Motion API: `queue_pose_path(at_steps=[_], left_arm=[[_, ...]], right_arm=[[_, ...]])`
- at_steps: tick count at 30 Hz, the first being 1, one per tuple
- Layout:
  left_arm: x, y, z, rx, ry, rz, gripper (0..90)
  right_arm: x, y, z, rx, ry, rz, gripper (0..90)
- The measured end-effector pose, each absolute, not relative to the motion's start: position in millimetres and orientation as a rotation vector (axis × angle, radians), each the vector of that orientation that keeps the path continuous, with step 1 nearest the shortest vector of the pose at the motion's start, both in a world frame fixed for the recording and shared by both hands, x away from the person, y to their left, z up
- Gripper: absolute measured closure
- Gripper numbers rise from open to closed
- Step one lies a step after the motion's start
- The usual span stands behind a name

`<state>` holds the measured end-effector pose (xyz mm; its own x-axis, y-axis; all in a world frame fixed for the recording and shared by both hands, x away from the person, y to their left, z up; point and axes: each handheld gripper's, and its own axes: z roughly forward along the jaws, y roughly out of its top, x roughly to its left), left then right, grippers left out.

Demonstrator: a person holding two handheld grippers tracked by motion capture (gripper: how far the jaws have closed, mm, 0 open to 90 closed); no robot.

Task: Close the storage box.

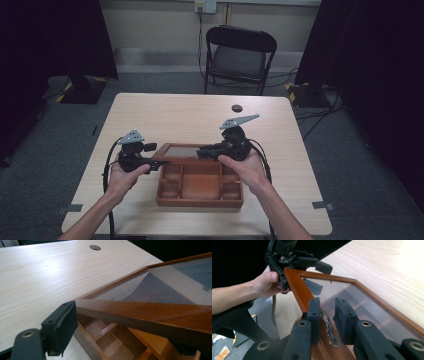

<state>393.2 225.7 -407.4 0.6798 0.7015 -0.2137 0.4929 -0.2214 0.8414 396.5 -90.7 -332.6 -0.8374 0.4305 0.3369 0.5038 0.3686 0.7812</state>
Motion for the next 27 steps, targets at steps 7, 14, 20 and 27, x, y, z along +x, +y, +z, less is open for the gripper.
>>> queue_pose_path(at_steps=[7, 14, 20, 27], left_arm=[[394.5, 227.3, -409.6, 1.886, 0.945, 0.265, 17.8], [395.4, 226.8, -412.6, 1.887, 0.949, 0.252, 17.8], [397.1, 228.0, -415.3, 1.891, 0.96, 0.238, 17.7], [398.5, 228.1, -417.3, 1.905, 0.962, 0.238, 17.6]], right_arm=[[400.7, -90.7, -338.3, -0.842, -2.468, -1.473, 81.0], [402.4, -91.5, -340.6, -0.824, -2.462, -1.463, 81.5], [401.6, -92.7, -341.0, -0.805, -2.507, -1.424, 81.8], [402.6, -96.8, -342.6, -0.787, -2.514, -1.425, 81.8]])
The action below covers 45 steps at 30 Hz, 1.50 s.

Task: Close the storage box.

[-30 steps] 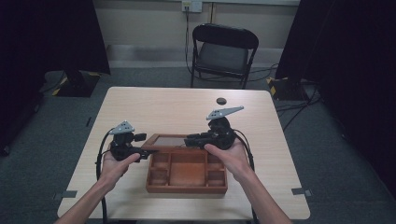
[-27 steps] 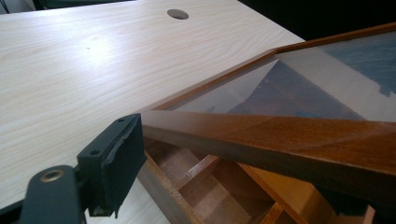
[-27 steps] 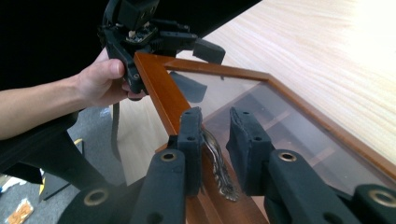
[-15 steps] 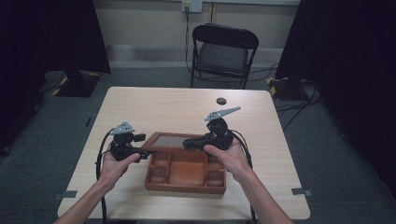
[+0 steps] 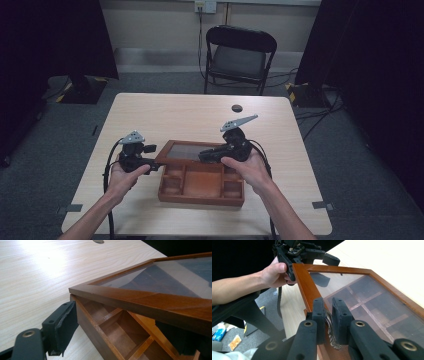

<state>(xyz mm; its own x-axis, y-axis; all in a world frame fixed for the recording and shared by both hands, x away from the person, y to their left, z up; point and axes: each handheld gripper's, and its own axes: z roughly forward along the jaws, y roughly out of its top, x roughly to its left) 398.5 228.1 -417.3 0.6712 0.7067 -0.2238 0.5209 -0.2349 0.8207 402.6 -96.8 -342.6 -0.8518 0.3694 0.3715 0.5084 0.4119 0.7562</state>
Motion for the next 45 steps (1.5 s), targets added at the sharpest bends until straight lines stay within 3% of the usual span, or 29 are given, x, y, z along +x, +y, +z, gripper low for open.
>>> queue_pose_path(at_steps=[14, 45], left_arm=[[411, 253, -427, 1.89, 1.068, 0.265, 19.5], [413, 269, -422, 1.859, 1.105, 0.293, 20.1]], right_arm=[[399, -98, -343, -0.795, -2.539, -1.418, 81.6], [378, -92, -374, -0.756, -2.61, -1.29, 81.5]])
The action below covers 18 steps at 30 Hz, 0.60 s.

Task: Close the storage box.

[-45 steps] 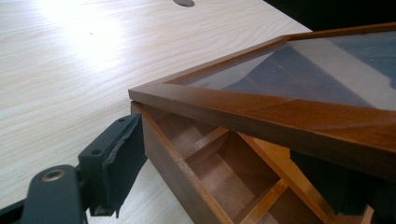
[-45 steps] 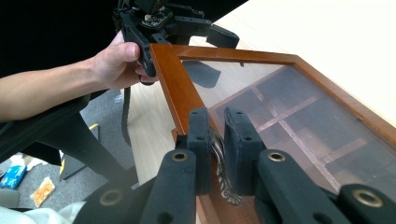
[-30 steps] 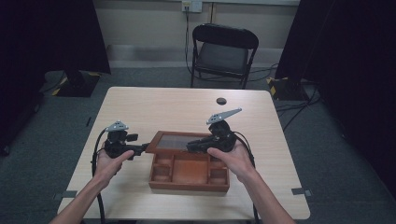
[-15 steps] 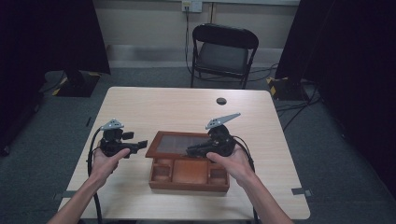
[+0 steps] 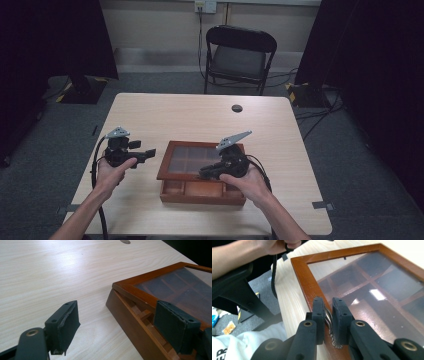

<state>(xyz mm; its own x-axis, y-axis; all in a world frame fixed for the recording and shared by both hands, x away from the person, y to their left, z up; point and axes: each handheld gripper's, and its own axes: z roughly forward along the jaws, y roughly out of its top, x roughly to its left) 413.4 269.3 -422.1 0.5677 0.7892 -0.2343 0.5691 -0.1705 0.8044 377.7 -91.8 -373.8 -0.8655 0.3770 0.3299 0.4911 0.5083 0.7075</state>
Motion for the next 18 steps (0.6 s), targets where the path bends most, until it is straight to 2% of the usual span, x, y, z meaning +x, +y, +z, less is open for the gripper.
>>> queue_pose_path(at_steps=[18], left_arm=[[414, 267, -424, 1.874, 1.105, 0.289, 20.3]], right_arm=[[368, -83, -415, -0.76, -2.652, -1.13, 81.3]])
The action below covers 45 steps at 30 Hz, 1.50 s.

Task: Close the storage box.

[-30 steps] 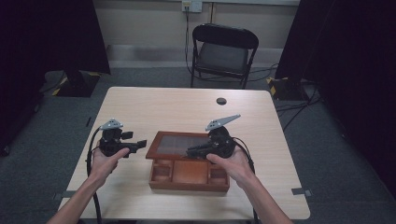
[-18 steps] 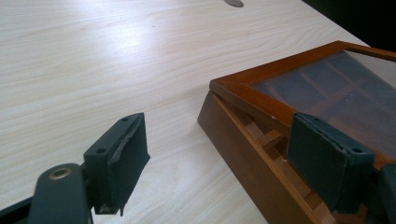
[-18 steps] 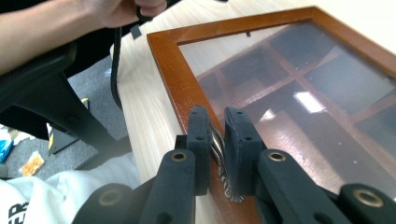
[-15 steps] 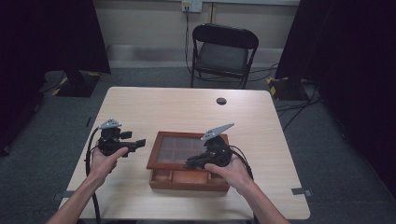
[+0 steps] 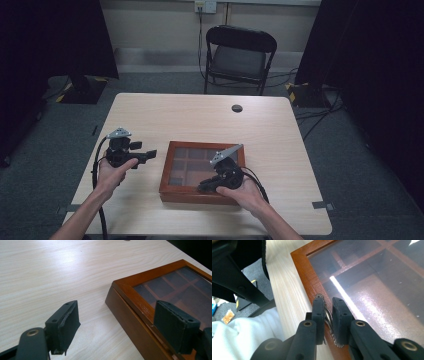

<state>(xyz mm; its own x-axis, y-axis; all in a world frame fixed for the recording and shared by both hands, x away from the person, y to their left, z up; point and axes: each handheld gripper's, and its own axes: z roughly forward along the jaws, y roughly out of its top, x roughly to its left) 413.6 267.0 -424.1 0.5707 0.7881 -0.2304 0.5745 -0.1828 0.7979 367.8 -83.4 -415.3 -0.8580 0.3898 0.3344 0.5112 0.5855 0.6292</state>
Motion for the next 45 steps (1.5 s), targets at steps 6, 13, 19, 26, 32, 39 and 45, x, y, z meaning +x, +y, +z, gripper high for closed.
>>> queue_pose_path(at_steps=[6, 13, 19, 26, 32, 39, 45], left_arm=[[414, 266, -425, 1.88, 1.109, 0.291, 20.4], [414, 265, -426, 1.892, 1.109, 0.293, 20.5], [415, 265, -426, 1.92, 1.116, 0.308, 20.4], [409, 280, -431, 1.957, 1.146, 0.34, 20.3], [407, 289, -442, 1.981, 1.194, 0.315, 18.9], [408, 299, -455, 2.035, 1.241, 0.328, 17.0], [413, 302, -470, 2.101, 1.274, 0.334, 17.4]], right_arm=[[366, -82, -423, -0.767, -2.663, -1.108, 81.2], [366, -83, -429, -0.786, -2.634, -1.133, 77.1], [371, -107, -416, -0.894, -2.599, -1.292, 62.7], [375, -165, -409, -1.228, -2.603, -1.405, 39.2], [381, -207, -423, -1.534, -2.601, -1.338, 22.4], [389, -261, -447, -1.872, -2.523, -1.215, 15.3], [398, -270, -462, -2.02, -2.516, -1.06, 15.0]])
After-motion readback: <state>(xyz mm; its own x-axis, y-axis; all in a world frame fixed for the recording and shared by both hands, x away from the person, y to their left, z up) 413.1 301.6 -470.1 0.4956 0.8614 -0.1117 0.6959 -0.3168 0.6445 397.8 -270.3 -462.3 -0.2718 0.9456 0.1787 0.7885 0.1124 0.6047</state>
